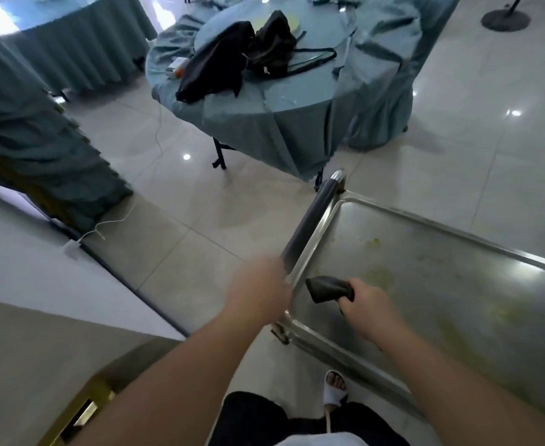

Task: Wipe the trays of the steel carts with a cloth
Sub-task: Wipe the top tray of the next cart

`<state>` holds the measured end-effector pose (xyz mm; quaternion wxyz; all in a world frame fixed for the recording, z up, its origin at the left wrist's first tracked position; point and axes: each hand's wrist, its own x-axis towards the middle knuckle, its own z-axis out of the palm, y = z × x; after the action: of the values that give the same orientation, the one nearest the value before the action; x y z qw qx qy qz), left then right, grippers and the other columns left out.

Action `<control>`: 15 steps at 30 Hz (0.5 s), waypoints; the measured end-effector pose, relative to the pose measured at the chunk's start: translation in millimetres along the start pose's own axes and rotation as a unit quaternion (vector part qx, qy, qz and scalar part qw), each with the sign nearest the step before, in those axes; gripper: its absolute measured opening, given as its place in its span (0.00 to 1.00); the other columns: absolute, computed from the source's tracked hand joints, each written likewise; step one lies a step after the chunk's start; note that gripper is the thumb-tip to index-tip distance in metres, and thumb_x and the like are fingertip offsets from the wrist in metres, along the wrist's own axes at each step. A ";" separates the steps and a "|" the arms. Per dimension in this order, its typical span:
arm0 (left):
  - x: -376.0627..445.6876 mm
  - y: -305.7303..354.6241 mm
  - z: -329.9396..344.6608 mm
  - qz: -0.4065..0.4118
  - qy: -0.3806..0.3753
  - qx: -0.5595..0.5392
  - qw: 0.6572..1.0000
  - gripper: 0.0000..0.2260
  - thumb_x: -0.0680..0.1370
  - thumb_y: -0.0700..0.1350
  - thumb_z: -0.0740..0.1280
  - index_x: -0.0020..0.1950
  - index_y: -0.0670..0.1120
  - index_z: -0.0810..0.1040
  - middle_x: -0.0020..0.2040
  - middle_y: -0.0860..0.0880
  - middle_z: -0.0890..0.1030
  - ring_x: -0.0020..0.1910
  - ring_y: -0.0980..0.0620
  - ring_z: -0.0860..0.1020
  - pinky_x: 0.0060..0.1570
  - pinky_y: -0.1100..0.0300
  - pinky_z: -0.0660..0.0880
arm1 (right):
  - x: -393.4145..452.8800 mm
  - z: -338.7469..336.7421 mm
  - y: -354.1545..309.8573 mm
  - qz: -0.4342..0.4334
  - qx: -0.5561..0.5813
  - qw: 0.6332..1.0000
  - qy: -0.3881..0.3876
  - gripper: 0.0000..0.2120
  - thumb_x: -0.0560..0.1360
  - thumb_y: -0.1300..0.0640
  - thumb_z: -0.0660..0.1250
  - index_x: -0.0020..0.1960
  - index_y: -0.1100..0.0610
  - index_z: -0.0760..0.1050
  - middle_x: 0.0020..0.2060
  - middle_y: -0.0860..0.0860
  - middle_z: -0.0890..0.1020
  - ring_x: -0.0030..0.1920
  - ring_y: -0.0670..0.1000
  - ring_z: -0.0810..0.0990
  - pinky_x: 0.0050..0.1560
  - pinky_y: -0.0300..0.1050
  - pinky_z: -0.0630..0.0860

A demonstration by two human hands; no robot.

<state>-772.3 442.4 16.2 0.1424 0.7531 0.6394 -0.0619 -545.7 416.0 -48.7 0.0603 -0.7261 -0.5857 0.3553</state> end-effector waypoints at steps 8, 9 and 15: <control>119.0 5.0 -9.1 0.148 -0.003 -0.040 0.988 0.17 0.83 0.55 0.60 0.69 0.50 0.74 0.64 0.48 0.76 0.62 0.45 0.76 0.62 0.46 0.76 | 35.8 9.4 -4.0 0.072 0.057 0.994 0.058 0.12 0.82 0.45 0.63 0.63 0.45 0.77 0.53 0.53 0.85 0.51 0.59 0.82 0.46 0.50 0.78; 135.3 9.7 -8.6 0.176 0.002 -0.055 0.983 0.16 0.84 0.55 0.60 0.69 0.50 0.74 0.66 0.49 0.76 0.63 0.45 0.76 0.64 0.47 0.75 | 39.5 10.4 -7.1 0.077 0.054 0.993 0.077 0.13 0.82 0.45 0.63 0.65 0.44 0.77 0.54 0.53 0.86 0.52 0.59 0.83 0.46 0.50 0.77; 215.4 44.0 13.9 0.283 0.033 -0.080 0.955 0.21 0.85 0.54 0.57 0.77 0.49 0.71 0.79 0.47 0.67 0.79 0.45 0.65 0.77 0.45 0.64 | 66.8 39.0 -36.6 0.059 0.038 0.980 0.186 0.16 0.84 0.48 0.62 0.70 0.47 0.74 0.56 0.50 0.84 0.50 0.58 0.83 0.47 0.55 0.81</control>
<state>-690.2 635.6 -50.4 0.1927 0.8908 0.4075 0.0576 -594.1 474.0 -88.9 0.1751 -0.8099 -0.5064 0.2388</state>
